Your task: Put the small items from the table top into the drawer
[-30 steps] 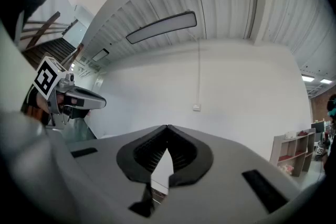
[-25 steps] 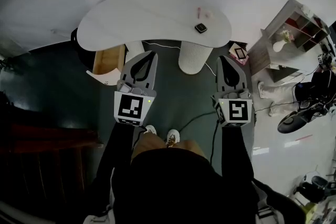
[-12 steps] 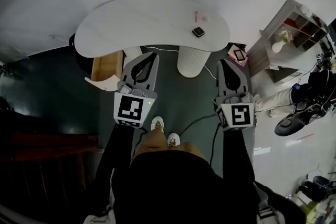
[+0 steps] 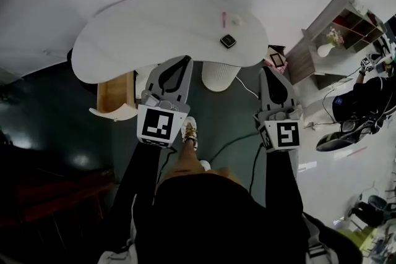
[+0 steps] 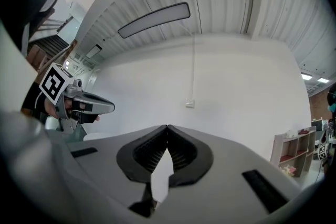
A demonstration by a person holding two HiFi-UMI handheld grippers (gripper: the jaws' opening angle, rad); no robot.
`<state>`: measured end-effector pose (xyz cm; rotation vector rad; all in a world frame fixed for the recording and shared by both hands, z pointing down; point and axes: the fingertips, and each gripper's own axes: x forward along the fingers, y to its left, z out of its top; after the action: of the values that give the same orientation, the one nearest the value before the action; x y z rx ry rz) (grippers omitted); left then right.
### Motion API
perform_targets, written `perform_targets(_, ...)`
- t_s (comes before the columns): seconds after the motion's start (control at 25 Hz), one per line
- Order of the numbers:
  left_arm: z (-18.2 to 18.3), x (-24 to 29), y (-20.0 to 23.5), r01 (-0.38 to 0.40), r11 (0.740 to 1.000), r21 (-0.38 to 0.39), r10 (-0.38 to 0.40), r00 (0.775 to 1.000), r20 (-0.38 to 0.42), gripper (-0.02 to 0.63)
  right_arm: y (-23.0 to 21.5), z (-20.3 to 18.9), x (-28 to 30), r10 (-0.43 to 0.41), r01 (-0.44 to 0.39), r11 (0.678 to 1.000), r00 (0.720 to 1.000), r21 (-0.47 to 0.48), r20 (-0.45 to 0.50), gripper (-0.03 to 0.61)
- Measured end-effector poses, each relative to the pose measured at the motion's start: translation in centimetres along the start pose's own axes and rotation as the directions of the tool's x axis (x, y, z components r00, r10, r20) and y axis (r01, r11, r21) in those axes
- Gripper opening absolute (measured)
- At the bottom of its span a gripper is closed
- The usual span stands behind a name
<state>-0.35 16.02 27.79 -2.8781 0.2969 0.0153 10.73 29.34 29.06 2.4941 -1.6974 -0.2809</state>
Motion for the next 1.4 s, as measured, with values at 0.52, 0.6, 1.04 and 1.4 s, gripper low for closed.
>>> perform_targets(0.52,-1.8,14.5,7.7,0.158,0.987,-0.019,-0.157,0.986,0.050,0.015,-4.6,-0.7,14.8,-0.097,0.096,0.994,0.995,-0.049,-0.016,0.026)
perform_targets(0.6,-2.3,15.8,8.5,0.177,0.984,-0.018,-0.176,0.983,0.055,0.015,-5.1,-0.8,16.2,-0.113,0.112,0.992,0.993,-0.055,-0.016,0.026)
perform_targets(1.04,-4.2,19.6,10.0,0.224,0.974,-0.020,-0.222,0.972,0.081,0.015,-6.7,-2.8,20.1,-0.154,0.150,0.986,0.986,-0.077,-0.057,0.026)
perform_targets(1.4,-4.7,21.9,9.5,0.209,0.977,-0.035,-0.205,0.974,0.092,0.015,-8.4,-3.9,21.4,-0.140,0.136,0.989,0.988,-0.064,-0.069,0.026)
